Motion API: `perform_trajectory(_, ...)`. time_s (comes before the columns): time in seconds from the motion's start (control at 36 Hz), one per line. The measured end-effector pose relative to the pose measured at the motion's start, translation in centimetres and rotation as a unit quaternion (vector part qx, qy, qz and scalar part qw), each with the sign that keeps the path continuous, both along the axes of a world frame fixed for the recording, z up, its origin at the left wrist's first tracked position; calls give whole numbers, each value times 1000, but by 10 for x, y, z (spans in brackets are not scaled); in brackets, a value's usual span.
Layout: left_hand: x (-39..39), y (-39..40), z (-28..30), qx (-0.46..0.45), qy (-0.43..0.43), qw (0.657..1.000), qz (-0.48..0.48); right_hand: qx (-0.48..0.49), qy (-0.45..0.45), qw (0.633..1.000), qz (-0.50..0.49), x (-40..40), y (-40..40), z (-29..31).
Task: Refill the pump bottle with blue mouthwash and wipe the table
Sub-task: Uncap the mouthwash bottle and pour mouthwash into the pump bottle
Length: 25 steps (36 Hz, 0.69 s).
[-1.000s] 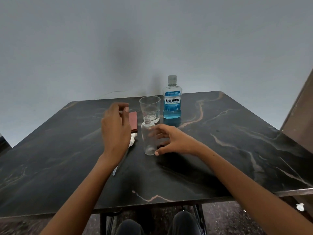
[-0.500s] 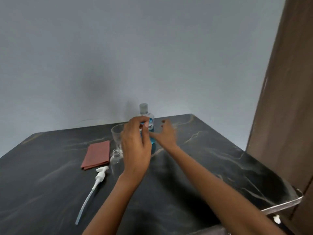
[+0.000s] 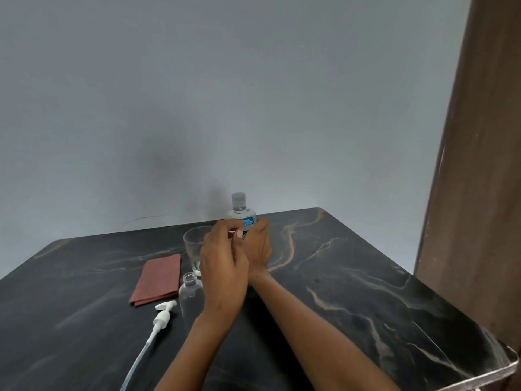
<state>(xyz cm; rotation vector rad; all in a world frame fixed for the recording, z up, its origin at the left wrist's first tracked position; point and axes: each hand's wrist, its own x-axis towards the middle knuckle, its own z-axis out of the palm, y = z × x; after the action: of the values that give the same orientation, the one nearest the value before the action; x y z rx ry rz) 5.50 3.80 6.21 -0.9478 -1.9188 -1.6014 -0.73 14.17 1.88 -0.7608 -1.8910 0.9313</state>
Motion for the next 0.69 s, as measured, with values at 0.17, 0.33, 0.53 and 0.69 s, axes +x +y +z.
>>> perform_trajectory(0.17,-4,2,-5,-13,1,1000,-24,37,-1,998,52,30,12,-8)
perform_trajectory(0.33,-4,8,-2,-60,2,997,-50,66,-8,994,87,81,12,-13)
perform_trajectory(0.53,-6,11,4,-97,-49,979,-172,80,-26,992,95,121,4,-21)
perform_trajectory(0.69,-12,9,14,-51,-94,969,-223,70,-26,993,96,121,-4,-19)
